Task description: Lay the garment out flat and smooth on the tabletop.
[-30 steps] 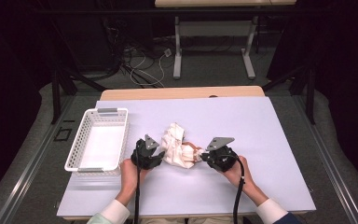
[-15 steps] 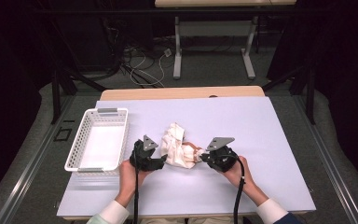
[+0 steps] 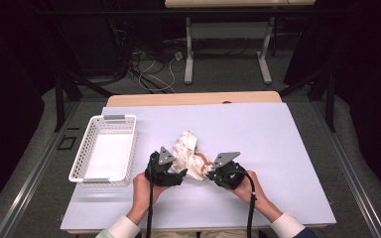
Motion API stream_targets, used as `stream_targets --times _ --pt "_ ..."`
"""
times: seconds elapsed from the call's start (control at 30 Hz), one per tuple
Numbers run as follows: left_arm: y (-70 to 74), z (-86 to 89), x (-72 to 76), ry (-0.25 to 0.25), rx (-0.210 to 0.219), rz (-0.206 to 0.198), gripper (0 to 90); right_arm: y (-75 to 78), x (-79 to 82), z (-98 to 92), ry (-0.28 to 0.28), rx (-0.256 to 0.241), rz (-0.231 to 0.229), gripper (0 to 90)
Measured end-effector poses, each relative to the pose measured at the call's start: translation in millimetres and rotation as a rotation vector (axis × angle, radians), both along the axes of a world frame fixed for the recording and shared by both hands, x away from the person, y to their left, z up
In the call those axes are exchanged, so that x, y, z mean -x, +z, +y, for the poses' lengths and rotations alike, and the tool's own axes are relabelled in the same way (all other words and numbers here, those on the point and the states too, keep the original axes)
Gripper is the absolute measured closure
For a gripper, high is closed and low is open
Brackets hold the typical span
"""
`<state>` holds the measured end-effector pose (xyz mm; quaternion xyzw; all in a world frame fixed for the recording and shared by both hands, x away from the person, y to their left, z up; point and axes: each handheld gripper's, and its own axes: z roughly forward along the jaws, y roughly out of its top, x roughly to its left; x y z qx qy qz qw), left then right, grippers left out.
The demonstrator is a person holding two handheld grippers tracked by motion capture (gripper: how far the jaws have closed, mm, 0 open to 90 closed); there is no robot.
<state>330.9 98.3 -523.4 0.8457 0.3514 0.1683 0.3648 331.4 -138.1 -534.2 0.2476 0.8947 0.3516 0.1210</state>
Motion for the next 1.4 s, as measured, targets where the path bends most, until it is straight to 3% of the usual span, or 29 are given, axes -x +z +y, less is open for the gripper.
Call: stream_targets --times 0.1,0.23,0.4,0.6,0.73,0.9,1.03,1.13,1.23,1.37,1.4 --pt "-3.7 -5.3 -0.5 0.004 -0.013 0.009 35.3 1.8 0.0 1.0 0.006 -0.004 0.001 78.8" --pt "-10.5 -8.3 -3.5 0.011 -0.045 0.021 44.7 8.1 -2.7 -1.8 0.010 -0.044 0.000 63.4" --pt "-17.2 -9.1 -6.4 0.005 -0.052 0.025 57.0 14.3 -7.6 -5.7 -0.008 -0.087 -0.016 56.7" --pt "-19.7 -7.5 -7.6 0.003 -0.063 0.021 72.1 14.7 -19.4 -7.0 -0.064 -0.105 -0.029 57.3" --pt "-21.5 -6.7 -9.5 -0.009 -0.074 0.021 78.0 13.2 -28.5 -4.7 -0.100 -0.126 -0.020 57.5" --pt "-23.7 -6.9 -10.0 -0.005 -0.073 0.033 83.4 11.2 -36.5 -5.2 -0.126 -0.118 -0.028 59.8" --pt "-24.6 -6.2 -11.4 -0.009 -0.075 0.043 86.5 5.9 -46.5 -9.2 -0.166 -0.163 -0.004 60.8" --pt "-25.0 -5.3 -12.1 -0.010 -0.069 0.048 87.8 0.4 -52.7 -9.1 -0.173 -0.169 0.045 61.7" --pt "-24.8 -3.2 -13.1 -0.012 -0.068 0.047 87.9 -6.3 -54.9 -4.0 -0.157 -0.145 0.076 63.7" --pt "-25.2 0.2 -14.8 -0.003 -0.056 0.046 87.9 -14.0 -55.1 2.0 -0.152 -0.091 0.100 74.2" --pt "-24.8 0.8 -15.0 -0.005 -0.058 0.048 87.9 -16.8 -55.4 3.0 -0.150 -0.094 0.089 76.4"
